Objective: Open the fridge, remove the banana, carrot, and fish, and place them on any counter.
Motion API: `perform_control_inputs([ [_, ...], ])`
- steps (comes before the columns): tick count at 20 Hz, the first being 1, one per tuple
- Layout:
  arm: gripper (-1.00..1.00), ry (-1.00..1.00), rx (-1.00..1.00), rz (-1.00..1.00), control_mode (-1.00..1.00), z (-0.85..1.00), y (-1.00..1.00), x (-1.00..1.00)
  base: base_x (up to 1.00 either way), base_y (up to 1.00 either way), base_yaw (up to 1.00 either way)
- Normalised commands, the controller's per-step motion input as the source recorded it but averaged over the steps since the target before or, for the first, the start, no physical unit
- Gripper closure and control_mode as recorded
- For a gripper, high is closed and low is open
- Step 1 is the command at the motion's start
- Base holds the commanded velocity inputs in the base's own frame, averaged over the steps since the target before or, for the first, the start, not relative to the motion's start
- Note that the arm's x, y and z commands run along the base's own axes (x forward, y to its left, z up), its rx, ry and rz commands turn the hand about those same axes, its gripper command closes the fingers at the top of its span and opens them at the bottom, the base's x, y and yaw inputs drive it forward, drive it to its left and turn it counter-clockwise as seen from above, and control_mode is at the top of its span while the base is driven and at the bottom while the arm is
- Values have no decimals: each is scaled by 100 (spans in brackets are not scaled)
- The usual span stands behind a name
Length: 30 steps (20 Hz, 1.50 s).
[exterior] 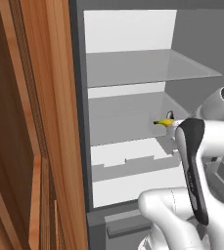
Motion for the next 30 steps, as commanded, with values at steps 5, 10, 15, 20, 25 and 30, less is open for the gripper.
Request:
perform_control_inputs([
  [5, 100, 26, 0, 0, -100, -59, 18, 0, 0, 0, 0],
  [10, 100, 8, 0, 0, 100, -18, 0, 0, -37, 0, 0],
  [15, 100, 0, 0, 0, 100, 0, 0, 0, -100, 0, 4],
  [20, 100, 0, 0, 0, 100, 0, 0, 0, -100, 0, 20],
  [25, 100, 0, 0, 0, 100, 0, 0, 0, -76, 0, 73],
  [30, 100, 0, 0, 0, 100, 0, 0, 0, -19, 0, 99],
])
